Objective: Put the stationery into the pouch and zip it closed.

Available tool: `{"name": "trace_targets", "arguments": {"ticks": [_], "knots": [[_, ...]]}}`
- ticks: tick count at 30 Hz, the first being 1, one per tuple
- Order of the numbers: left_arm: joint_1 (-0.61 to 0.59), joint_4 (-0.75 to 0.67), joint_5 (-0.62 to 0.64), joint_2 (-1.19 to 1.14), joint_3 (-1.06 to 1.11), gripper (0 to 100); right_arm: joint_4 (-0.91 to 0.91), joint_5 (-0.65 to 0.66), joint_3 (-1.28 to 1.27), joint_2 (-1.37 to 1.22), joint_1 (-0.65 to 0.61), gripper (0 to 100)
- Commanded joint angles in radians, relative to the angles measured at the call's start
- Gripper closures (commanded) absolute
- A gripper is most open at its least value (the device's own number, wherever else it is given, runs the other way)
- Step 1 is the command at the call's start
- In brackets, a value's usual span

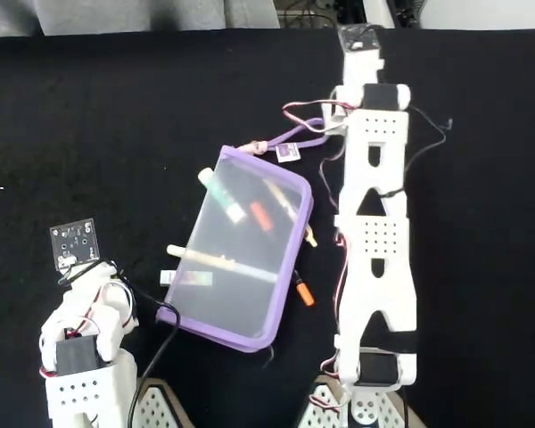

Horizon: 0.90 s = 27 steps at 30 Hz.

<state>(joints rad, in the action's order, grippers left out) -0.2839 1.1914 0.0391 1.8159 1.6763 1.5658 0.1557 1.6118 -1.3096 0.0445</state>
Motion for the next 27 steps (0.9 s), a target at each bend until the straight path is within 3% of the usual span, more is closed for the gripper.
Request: {"name": "trace_targets", "arguments": {"ticks": [1, 10, 27], "knots": [[0.005, 0.008, -0.005, 0.0, 0.021, 97, -0.097, 0.003, 0.028, -0.024, -0.035, 69.1], [0.005, 0.008, -0.005, 0.0, 0.021, 97, -0.206, 0.003, 0.033, -0.128, -0.057, 69.4], [0.004, 0.008, -0.005, 0.0, 0.021, 97, 0.003, 0.003, 0.059, 0.016, -0.087, 69.4]]}}
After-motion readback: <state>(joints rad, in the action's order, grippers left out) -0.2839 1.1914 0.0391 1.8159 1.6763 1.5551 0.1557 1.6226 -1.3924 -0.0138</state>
